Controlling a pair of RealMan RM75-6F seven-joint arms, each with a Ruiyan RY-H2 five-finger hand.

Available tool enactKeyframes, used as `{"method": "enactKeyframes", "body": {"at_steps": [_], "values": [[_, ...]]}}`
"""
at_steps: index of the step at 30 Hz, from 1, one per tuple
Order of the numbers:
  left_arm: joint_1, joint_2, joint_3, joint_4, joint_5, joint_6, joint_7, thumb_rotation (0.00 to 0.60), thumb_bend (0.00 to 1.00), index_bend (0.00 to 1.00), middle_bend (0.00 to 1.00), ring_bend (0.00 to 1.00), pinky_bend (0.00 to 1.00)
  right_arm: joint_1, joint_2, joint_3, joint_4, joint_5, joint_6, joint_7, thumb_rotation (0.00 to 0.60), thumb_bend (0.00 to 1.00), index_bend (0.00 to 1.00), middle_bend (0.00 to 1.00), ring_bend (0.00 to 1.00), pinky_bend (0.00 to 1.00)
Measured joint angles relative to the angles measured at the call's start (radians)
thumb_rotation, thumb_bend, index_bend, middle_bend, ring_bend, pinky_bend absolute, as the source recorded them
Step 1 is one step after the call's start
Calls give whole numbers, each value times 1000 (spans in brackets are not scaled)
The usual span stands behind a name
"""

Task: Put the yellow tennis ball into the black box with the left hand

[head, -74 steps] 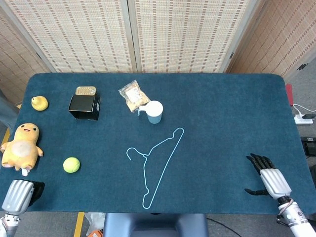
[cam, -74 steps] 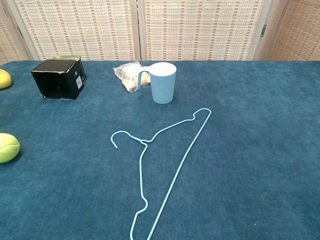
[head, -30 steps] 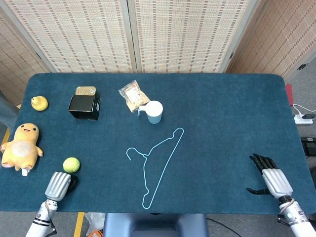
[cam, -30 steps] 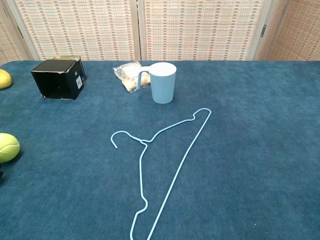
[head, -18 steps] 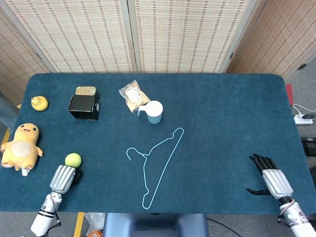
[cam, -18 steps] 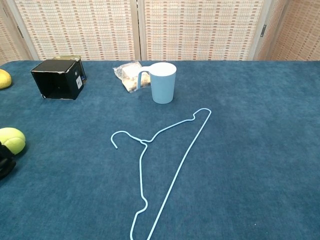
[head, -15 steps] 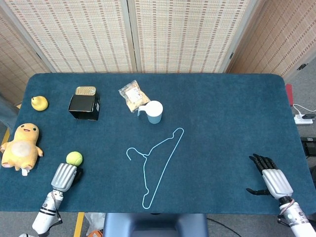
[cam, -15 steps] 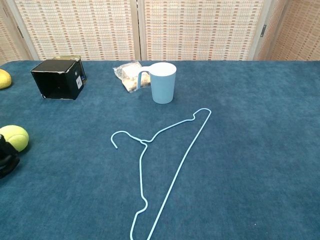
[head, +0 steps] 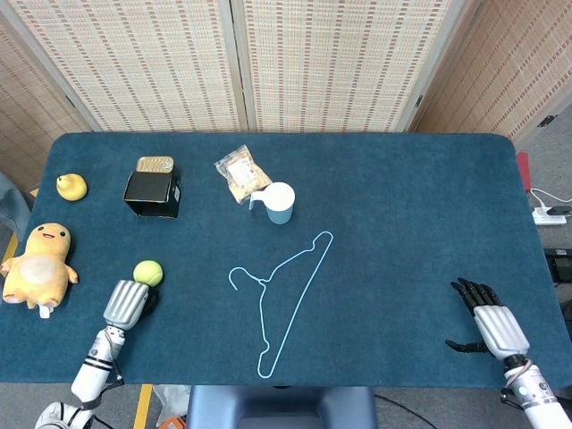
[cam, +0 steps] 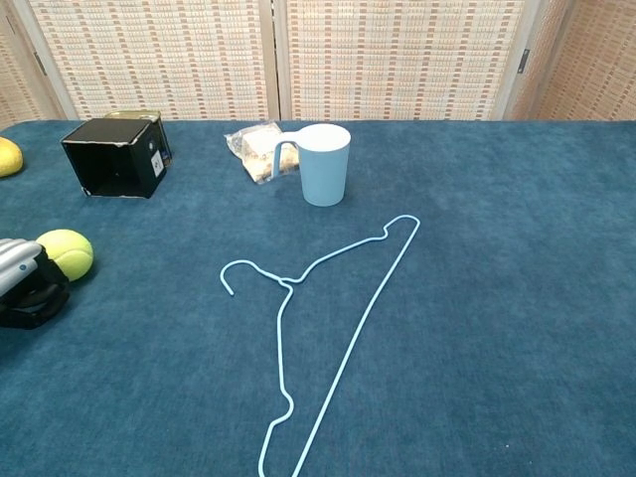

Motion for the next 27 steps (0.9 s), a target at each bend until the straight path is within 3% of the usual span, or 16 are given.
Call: {"method": "enactKeyframes", "body": {"at_steps": [18, 27], "values": [[-124, -15, -137, -116, -150, -179, 172, 600, 750, 1000, 1000, 1000, 1000, 10, -1, 7, -1, 18, -30, -10, 600, 0, 0, 0, 0, 0], [-151, -6, -184, -209, -214, -219, 257, 600, 759, 1000, 1000, 1000, 1000, 19, -3, 10, -1, 28, -50, -16, 600, 0, 0, 0, 0, 0]]}}
